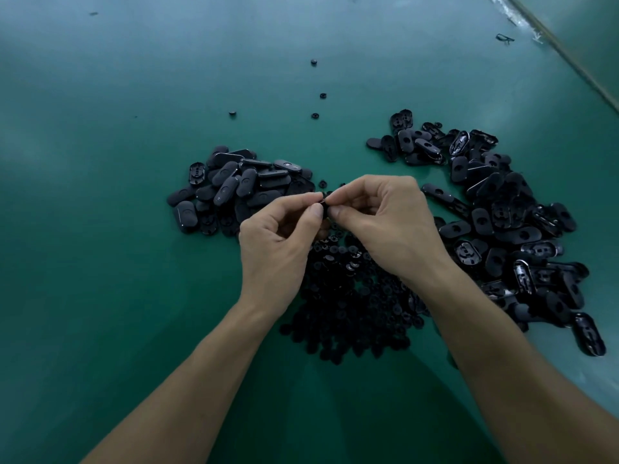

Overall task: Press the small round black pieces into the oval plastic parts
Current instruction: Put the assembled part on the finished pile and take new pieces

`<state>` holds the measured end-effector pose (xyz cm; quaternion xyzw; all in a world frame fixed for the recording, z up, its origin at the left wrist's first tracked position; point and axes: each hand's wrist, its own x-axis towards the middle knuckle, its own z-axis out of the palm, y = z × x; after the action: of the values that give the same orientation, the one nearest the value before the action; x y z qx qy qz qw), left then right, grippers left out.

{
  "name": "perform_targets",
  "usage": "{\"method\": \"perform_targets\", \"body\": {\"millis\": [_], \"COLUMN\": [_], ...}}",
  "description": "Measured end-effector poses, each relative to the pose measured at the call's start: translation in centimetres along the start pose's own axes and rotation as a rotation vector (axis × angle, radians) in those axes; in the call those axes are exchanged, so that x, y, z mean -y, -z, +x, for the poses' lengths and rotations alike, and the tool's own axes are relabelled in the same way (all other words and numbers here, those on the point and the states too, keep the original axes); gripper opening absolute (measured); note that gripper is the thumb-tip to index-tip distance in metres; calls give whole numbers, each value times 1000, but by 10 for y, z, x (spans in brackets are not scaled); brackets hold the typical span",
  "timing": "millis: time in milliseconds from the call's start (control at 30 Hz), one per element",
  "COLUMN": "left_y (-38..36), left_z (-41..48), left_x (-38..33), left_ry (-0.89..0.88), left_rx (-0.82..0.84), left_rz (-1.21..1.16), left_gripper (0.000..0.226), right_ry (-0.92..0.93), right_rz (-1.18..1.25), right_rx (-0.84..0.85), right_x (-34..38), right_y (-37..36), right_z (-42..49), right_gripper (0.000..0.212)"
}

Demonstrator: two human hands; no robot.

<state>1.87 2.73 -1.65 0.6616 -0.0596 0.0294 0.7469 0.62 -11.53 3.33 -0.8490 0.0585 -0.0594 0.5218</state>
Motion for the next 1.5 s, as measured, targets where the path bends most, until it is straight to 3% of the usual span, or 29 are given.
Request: {"method": "perform_targets", "body": {"millis": [367, 833, 1167, 1500], "left_y": [-1, -1, -1, 1], "left_z": [1, 3, 3, 3], "left_x": [-2, 3, 3, 5], "left_ry": [27, 1, 37, 50], "left_rx": [15, 39, -15, 27], "left_rz": [-74, -2, -88, -136], "left_gripper": [17, 20, 20, 21], "right_ry": [-6, 96, 79, 114], "right_rz": [-84, -246, -48, -63], "right_rx": [29, -27, 86, 91], "right_x": [11, 7, -4, -5], "right_y": [-1, 2, 8, 8], "right_z": [-6, -4, 5, 4], "right_gripper": [18, 18, 17, 11]}}
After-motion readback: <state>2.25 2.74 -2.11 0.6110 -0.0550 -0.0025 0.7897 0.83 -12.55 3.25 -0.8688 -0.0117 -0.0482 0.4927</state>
